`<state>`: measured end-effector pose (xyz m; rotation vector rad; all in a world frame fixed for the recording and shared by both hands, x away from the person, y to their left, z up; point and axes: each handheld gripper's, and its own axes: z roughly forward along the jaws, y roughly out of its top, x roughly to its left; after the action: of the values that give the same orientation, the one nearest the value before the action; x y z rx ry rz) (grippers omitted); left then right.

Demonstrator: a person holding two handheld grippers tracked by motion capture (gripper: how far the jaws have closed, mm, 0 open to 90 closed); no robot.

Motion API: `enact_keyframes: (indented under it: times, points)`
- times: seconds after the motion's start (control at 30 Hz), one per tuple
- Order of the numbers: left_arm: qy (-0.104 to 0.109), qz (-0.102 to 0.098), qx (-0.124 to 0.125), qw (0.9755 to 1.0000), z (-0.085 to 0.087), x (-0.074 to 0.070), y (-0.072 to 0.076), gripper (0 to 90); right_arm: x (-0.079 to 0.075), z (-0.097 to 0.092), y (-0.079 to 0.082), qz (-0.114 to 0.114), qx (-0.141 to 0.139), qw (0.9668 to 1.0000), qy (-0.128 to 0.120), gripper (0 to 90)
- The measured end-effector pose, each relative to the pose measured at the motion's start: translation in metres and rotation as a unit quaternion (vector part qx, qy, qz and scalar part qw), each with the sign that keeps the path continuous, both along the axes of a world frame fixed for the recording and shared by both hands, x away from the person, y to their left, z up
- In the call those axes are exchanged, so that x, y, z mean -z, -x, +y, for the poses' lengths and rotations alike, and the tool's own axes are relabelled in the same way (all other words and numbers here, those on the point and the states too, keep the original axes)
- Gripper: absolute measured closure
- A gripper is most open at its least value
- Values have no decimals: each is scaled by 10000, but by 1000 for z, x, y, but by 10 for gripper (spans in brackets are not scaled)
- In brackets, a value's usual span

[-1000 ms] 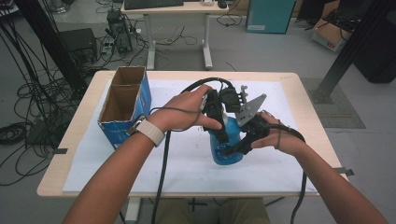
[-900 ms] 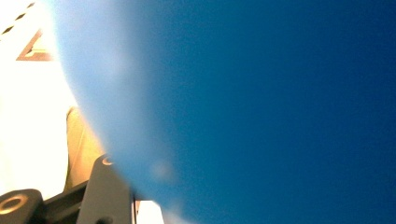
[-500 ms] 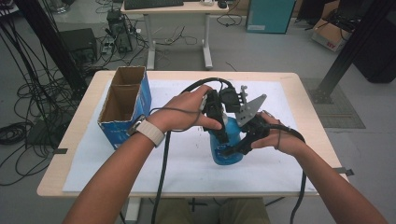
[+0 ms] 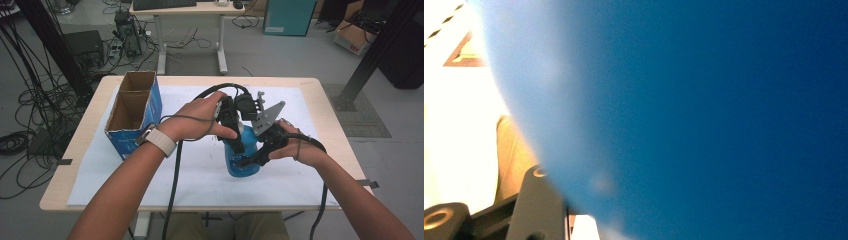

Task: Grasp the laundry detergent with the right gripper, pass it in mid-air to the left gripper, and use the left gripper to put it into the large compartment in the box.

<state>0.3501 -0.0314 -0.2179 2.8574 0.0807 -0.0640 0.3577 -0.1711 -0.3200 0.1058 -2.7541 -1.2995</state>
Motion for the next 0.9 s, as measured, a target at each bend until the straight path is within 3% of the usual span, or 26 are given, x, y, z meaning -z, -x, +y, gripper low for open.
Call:
enact_keyframes:
  times: [0.57,0.9]
  points:
    - [-36,14,-16,10000,1,2,2,373,3,2,1,17,-11,10000,-24,424]
    - [33,-76,-7,10000,0,-3,3,374,0,0,0,-48,-20,10000,-72,424]
